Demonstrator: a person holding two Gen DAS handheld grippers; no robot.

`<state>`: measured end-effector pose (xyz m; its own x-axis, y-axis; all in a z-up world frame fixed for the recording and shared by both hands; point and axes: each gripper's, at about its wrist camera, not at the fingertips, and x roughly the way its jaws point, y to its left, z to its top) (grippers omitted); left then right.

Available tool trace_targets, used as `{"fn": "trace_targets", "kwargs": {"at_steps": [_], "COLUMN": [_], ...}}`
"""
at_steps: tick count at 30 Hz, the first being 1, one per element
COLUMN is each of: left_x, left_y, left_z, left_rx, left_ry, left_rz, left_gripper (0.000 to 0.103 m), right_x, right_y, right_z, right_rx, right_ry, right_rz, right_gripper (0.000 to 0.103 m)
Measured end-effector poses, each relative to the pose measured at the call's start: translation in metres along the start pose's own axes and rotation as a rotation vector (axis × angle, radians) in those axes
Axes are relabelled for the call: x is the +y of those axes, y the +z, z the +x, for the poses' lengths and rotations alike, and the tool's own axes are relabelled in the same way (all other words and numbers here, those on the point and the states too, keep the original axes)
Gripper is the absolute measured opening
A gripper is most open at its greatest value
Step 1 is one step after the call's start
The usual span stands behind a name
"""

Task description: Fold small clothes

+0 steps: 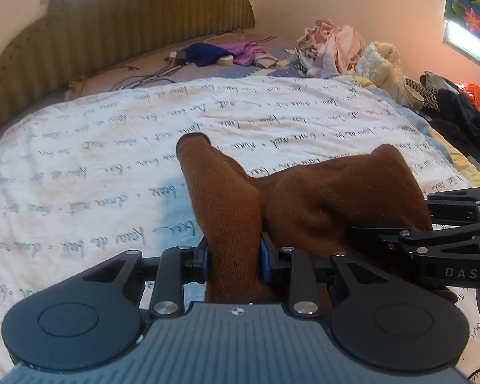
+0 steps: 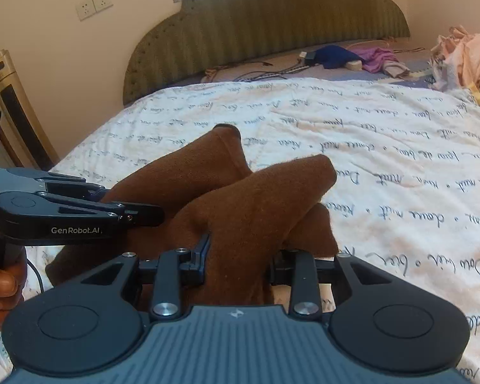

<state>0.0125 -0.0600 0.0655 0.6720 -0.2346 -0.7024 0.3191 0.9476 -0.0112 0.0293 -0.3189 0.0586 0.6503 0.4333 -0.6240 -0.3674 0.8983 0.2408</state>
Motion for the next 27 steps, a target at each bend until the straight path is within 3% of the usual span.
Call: {"fn": "trace_targets", "kwargs": {"at_steps": [4,6,9,11,12,14,17,19,23,24,26,27], "left_x": [0.023,0.028,0.042,0.058,0.067,0.079,0.098,0.102,0.102,0.101,0.1,0.103], "left_y": [0.006,0.003,-0.015,-0.036,-0.051,-0.069,-0.083,-0.088,-0.105,-0.113,-0.124,-0.13], "left_z": [-0.022,-0.024,0.001,0.029,0.04,0.034,0.005,-0.01,-0.009,-0.004,0.002,0.007], "left_rx": [-0.07,-0.069,0.002,0.089,0.111,0.062,0.032,0.018,0.091,0.115,0.123,0.131], "left_ry": [0.057,0.069,0.075,0.041,0.059,0.024,-0.061,-0.103,-0.175,-0.171,-0.187,-0.212], "left_rz": [0.012,0.025,-0.014,-0.1,-0.128,-0.186,-0.296,-0.324,-0.362,-0.374,-0.402,-0.431], "left_gripper": [0.032,0.032,0.034,0.035,0.035,0.038,0.041,0.048,0.065,0.064,0.034,0.033], "right_x": [0.02,0.027,0.021,0.016,0.014,0.005,-0.002,0.001,0.0,-0.001,-0.001,-0.001], "right_y": [0.02,0.021,0.009,-0.008,-0.017,-0.03,-0.045,-0.054,-0.068,-0.072,-0.08,-0.085], "right_z": [0.005,0.009,0.037,0.069,0.081,0.084,0.06,0.045,0.035,0.037,0.046,0.047], "right_rx": [-0.042,-0.051,0.014,0.09,0.11,0.062,0.012,-0.01,0.004,0.016,0.051,0.04], "right_ry": [0.037,0.042,0.06,0.049,0.013,0.023,0.062,0.046,0.07,0.08,0.118,0.143], "right_rz": [-0.01,-0.011,0.037,0.044,0.038,0.089,0.166,0.145,0.183,0.192,0.196,0.19], "right_gripper": [0.032,0.032,0.034,0.042,0.046,0.064,0.069,0.083,0.087,0.087,0.086,0.082]}}
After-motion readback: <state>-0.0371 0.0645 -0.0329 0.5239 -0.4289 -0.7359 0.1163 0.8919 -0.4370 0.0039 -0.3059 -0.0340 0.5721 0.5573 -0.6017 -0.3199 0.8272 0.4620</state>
